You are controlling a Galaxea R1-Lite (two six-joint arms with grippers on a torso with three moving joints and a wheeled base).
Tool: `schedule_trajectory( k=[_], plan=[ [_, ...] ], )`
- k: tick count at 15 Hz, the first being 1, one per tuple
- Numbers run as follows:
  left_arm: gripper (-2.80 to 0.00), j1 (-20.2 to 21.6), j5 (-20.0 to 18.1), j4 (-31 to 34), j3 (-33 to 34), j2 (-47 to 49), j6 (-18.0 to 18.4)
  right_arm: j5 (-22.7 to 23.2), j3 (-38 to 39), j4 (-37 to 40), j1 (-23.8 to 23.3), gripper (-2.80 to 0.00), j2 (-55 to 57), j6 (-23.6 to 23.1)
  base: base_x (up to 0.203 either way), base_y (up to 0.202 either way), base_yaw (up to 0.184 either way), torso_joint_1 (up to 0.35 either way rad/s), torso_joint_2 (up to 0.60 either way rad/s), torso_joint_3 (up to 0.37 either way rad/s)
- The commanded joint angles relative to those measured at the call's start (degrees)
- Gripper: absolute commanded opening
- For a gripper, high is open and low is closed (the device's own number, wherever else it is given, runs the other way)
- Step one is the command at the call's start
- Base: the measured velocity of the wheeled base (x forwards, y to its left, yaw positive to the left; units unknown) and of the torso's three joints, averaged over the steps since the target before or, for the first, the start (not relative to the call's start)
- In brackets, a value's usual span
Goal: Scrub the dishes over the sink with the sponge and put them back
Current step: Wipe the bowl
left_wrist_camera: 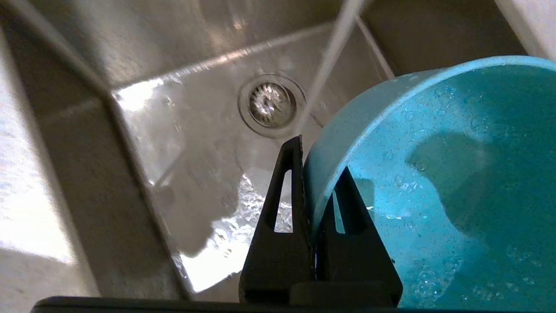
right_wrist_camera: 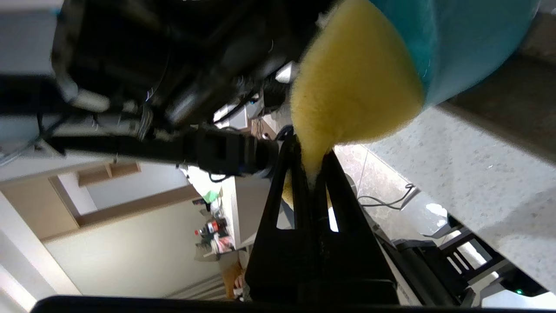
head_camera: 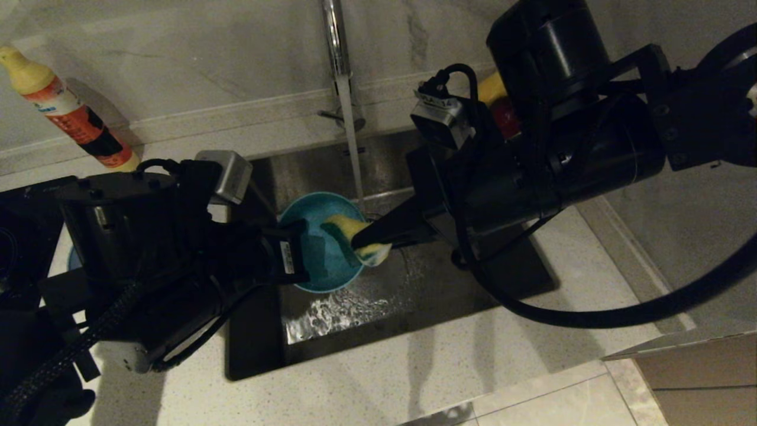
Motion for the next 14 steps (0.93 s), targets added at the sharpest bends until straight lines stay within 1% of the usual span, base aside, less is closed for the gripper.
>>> schedule_trajectory(
  k=[1, 5, 7, 12, 14],
  plan=[
    [-2.80, -1.05, 0.94, -0.23, 0.50, 0.26, 0.05, 0.28, -0.62, -0.13, -0.98, -2.80, 1.58, 0.41, 0.000, 0.000, 0.000, 0.000, 0.00, 0.000],
    [-2.80, -2.19, 0.94, -1.17, 1.00, 0.19, 0.72, 0.20, -0.55, -0.58, -2.40, -2.80, 2.55, 0.43, 0.000, 0.000, 0.000, 0.000, 0.00, 0.000],
    [-2.80, -2.42, 0.94, -2.26, 1.58, 0.26, 1.76, 0.20, -0.63, -0.68, -2.49, -2.80, 2.63, 0.43, 0.000, 0.000, 0.000, 0.000, 0.00, 0.000],
    [-2.80, -2.54, 0.77, -3.27, 2.64, 0.11, 1.98, 0.06, -0.63, -1.85, -2.40, -2.80, 4.08, 0.34, 0.000, 0.000, 0.000, 0.000, 0.00, 0.000],
    [-2.80, -2.59, 0.69, -4.92, 3.23, 0.29, 2.09, 0.09, -0.63, -2.56, -2.26, -2.80, 4.89, 0.34, 0.000, 0.000, 0.000, 0.000, 0.00, 0.000]
  ],
)
